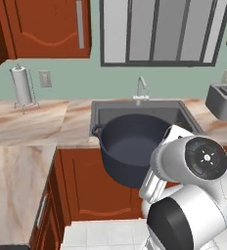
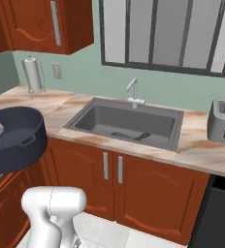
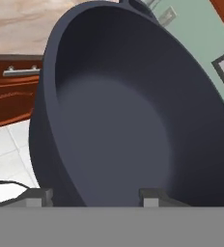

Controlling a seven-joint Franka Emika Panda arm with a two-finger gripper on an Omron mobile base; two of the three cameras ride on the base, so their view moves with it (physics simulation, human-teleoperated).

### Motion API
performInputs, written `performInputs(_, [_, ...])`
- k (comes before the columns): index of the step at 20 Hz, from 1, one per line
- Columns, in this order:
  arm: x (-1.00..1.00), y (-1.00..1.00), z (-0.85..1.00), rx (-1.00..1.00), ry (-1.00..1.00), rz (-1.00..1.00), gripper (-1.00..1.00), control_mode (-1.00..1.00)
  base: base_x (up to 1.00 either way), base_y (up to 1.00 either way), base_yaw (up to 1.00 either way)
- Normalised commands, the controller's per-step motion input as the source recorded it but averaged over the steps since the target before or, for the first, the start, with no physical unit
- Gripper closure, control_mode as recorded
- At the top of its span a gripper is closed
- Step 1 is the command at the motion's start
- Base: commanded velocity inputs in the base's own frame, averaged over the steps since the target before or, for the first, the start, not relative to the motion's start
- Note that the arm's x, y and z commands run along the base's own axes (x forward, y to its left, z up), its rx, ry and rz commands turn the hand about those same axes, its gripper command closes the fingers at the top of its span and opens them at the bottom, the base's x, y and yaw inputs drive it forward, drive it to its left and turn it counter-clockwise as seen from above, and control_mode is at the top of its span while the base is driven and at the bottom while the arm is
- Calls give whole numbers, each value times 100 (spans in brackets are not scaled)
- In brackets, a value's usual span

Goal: Move the pot and pan from the stove into the sink.

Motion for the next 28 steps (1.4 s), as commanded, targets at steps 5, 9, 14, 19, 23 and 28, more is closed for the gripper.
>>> performInputs(5, [0,0,0,0,0,0,100,100,0,-19,-32])
performInputs(9, [0,0,0,0,0,0,100,100,0,-21,-31])
performInputs(14, [0,0,0,0,0,0,100,100,0,-22,-30])
performInputs(19, [0,0,0,0,0,0,100,100,0,-26,-29])
performInputs(23, [0,0,0,0,0,0,100,100,-1,-30,-28])
performInputs(28, [0,0,0,0,0,0,100,100,-5,-28,-22])
